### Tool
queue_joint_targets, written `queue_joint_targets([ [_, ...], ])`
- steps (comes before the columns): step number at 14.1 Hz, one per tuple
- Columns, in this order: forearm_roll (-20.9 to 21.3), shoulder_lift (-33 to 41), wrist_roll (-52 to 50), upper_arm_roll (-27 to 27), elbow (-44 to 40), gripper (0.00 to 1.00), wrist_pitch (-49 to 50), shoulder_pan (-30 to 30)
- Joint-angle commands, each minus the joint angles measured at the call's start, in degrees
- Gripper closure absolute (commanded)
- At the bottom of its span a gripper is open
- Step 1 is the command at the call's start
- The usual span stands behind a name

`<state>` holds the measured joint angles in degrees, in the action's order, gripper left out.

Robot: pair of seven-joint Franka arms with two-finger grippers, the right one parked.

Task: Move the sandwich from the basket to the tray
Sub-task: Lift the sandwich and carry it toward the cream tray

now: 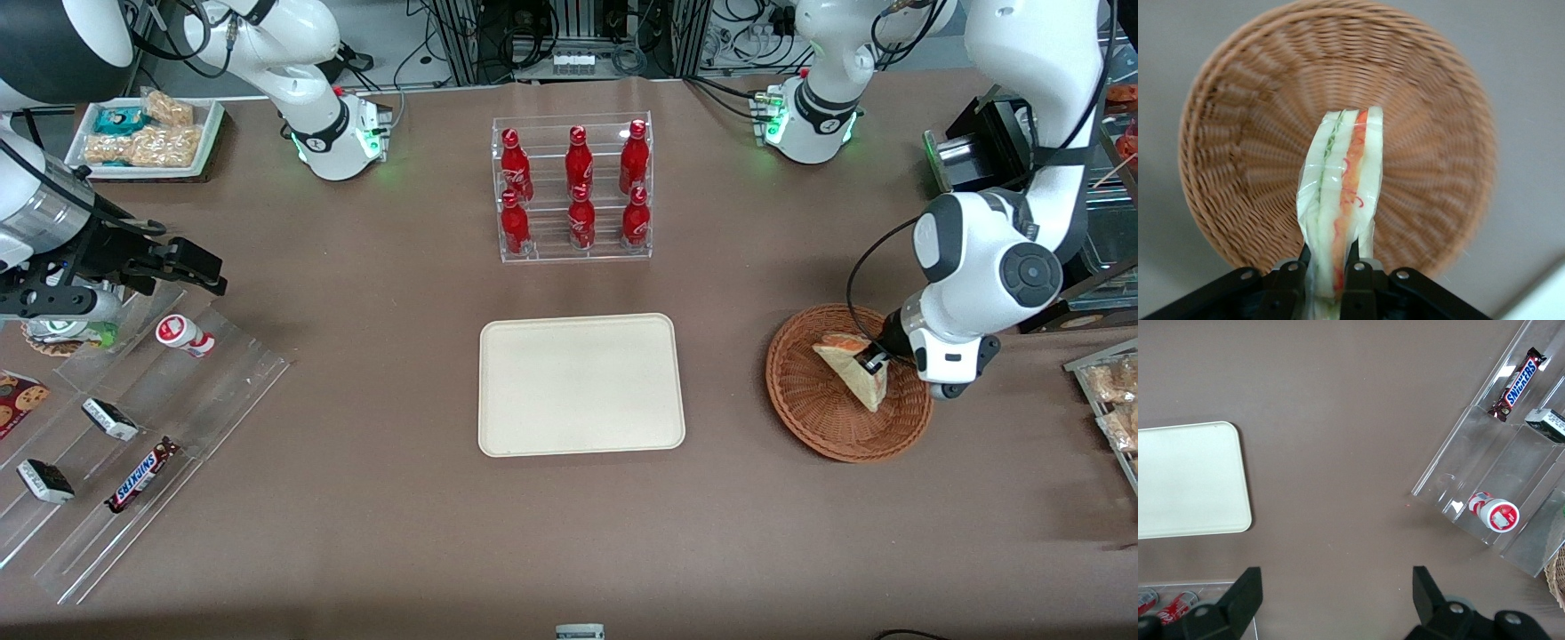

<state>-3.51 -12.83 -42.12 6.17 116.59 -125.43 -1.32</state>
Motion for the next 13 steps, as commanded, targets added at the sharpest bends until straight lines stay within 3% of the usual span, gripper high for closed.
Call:
queue_joint_targets([
  [1, -0.45, -1.76, -1.12, 1.39, -5.31, 0.95, 2.91, 5.42],
  [3, 0.78, -3.94, -3.22, 1.39, -7.94, 0.95, 2.47, 11.48],
  [6, 6.57, -11.32, -3.32, 1.39, -16.64, 0.95, 3.0, 20.62],
  [13, 11.15, -25.47, -7.61, 1.12, -33.16, 0.94, 2.64, 35.84],
])
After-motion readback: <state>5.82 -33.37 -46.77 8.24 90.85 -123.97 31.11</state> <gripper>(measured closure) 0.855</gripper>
